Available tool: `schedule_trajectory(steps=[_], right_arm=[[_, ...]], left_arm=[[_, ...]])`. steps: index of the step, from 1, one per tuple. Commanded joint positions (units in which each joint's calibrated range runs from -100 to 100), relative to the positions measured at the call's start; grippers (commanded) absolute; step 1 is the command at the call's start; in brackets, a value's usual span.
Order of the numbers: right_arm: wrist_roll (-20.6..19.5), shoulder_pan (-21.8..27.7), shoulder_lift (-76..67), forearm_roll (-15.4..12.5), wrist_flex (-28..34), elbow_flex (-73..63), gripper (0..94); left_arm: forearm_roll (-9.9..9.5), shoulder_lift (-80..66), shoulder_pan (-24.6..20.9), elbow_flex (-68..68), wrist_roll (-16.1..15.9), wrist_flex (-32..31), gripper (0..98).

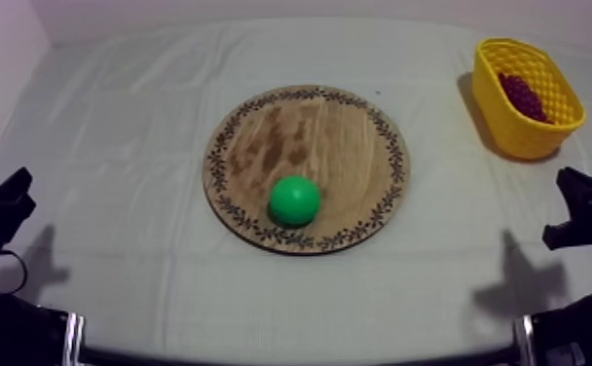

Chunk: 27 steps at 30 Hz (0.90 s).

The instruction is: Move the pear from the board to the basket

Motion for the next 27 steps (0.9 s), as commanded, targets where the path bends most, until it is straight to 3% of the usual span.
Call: schedule_trajectory(steps=[1, 16, 23, 27], right_arm=[[0.67, 0.0, -0.03, -0.03, 0.07, 0.04, 1.3], [2.08, -0.84, -0.03, -0.07, 0.04, 0.04, 0.5], [6.8, -2.79, 2.63, -3.5, -0.84, -5.85, 0.5], [8.66, -5.98, 9.55, -4.96, 2.85, -15.98, 0.5]], left_arm=[[-0.02, 0.0, 0.01, 0.0, -0.01, -0.01, 0.1], [-0.02, 0.0, 0.01, 0.0, -0.01, -0.01, 0.1], [-0.02, 0.0, 0.01, 0.0, -0.01, -0.01, 0.1], [-0.02, 0.0, 0.01, 0.0, -0.01, -0.01, 0.1]])
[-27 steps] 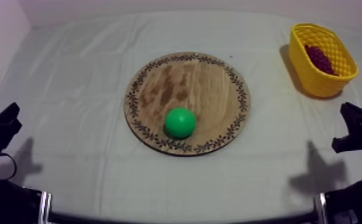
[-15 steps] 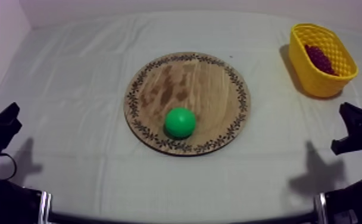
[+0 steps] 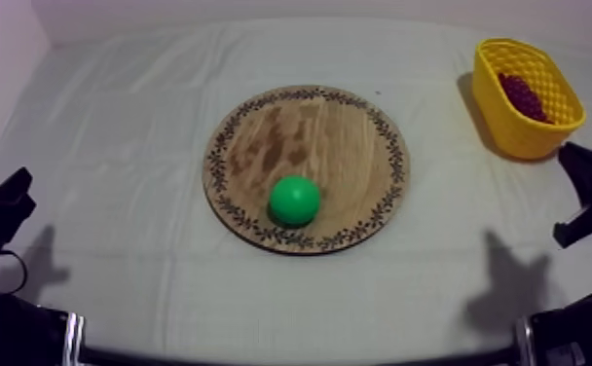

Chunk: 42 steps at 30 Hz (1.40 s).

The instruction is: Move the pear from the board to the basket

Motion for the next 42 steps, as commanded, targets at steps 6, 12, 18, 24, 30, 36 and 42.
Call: schedule_trajectory(steps=[6, 12, 18, 24, 30, 36, 42], right_arm=[[-4.02, -10.26, 17.98, 3.47, 11.95, -25.43, 0.5], [-11.78, -19.63, 31.8, 9.11, 22.18, -42.52, 0.5], [-19.23, -27.29, 43.6, 13.51, 34.9, -57.03, 0.5], [-25.91, -31.84, 53.8, 16.87, 43.02, -65.28, 0.4], [-31.51, -35.58, 62.37, 19.61, 49.41, -70.48, 0.4], [-35.54, -37.51, 71.29, 19.98, 56.0, -76.66, 0.3], [-38.85, -37.71, 80.4, 20.06, 59.96, -84.19, 0.3]], left_arm=[[-0.02, 0.0, 0.01, 0.0, -0.01, -0.01, 0.1], [-0.02, 0.0, 0.01, 0.0, -0.01, -0.01, 0.1], [-0.02, 0.0, 0.01, 0.0, -0.01, -0.01, 0.1], [-0.02, 0.0, 0.01, 0.0, -0.01, -0.01, 0.1], [-0.02, 0.0, 0.01, 0.0, -0.01, -0.01, 0.1], [-0.02, 0.0, 0.01, 0.0, -0.01, -0.01, 0.1], [-0.02, 0.0, 0.01, 0.0, -0.01, -0.01, 0.1]])
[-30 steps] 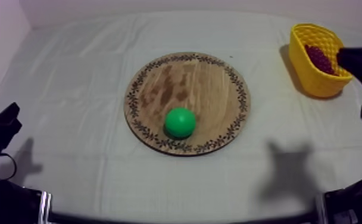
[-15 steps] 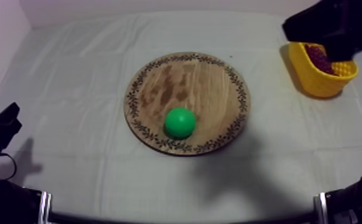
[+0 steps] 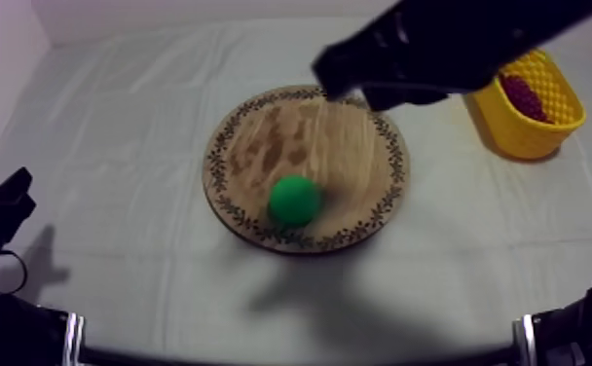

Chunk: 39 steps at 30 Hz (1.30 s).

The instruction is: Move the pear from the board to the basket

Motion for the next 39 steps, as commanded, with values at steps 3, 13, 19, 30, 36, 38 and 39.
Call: schedule_trajectory(steps=[3, 13, 19, 30, 36, 38, 39], right_arm=[[-2.75, 0.23, 7.69, 0.68, 0.99, -5.14, 0.3], [-7.71, 0.36, 19.55, 1.72, 1.56, -9.85, 0.3], [-9.36, 0.79, 24.65, 1.41, 1.67, -10.2, 0.2], [-10.48, 2.13, 31.0, -1.17, 1.81, -13.05, 5.7], [-10.74, 2.37, 32.1, -2.13, 1.84, -13.6, 43.4], [-10.95, 2.49, 32.27, -2.29, 1.85, -13.82, 56.9], [-11.04, 2.56, 32.34, -2.36, 1.85, -13.93, 62.1]], left_arm=[[-0.02, 0.0, 0.01, 0.0, -0.01, -0.01, 0.1], [-0.02, 0.0, 0.01, 0.0, -0.01, -0.01, 0.1], [-0.02, 0.0, 0.01, 0.0, -0.01, -0.01, 0.1], [-0.02, 0.0, 0.01, 0.0, -0.01, -0.01, 0.1], [-0.02, 0.0, 0.01, 0.0, -0.01, -0.01, 0.1], [-0.02, 0.0, 0.01, 0.0, -0.01, -0.01, 0.1], [-0.02, 0.0, 0.01, 0.0, -0.01, -0.01, 0.1]])
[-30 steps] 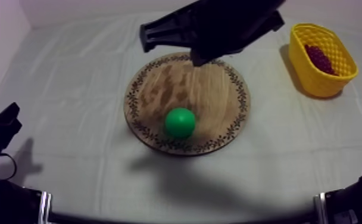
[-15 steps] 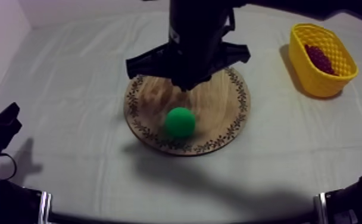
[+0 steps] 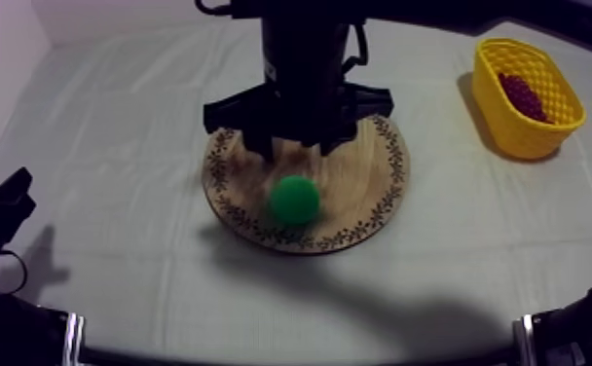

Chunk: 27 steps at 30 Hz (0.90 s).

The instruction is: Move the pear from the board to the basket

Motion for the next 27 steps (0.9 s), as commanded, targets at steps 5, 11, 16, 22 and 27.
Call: schedule_trajectory(steps=[5, 11, 16, 22, 27], right_arm=[[-0.53, 0.48, 0.36, -0.3, 0.06, -0.47, 78.0], [-0.65, 0.98, 1.22, -0.78, -0.06, -1.02, 83.4], [-0.69, 1.07, 2.83, -1.43, -1.45, 0.32, 84.6], [-0.18, 1.42, 5.38, -2.1, -6.77, 4.33, 84.3], [1.01, 1.88, 7.81, -2.92, -11.91, 6.7, 83.2]], left_arm=[[-0.02, 0.0, 0.01, 0.0, 0.01, -0.01, 0.1], [-0.02, 0.0, 0.01, 0.0, 0.01, -0.01, 0.1], [-0.02, 0.0, 0.01, 0.0, 0.01, -0.01, 0.1], [-0.02, 0.0, 0.01, 0.0, 0.01, -0.01, 0.1], [-0.02, 0.0, 0.01, 0.0, 0.01, -0.01, 0.1]])
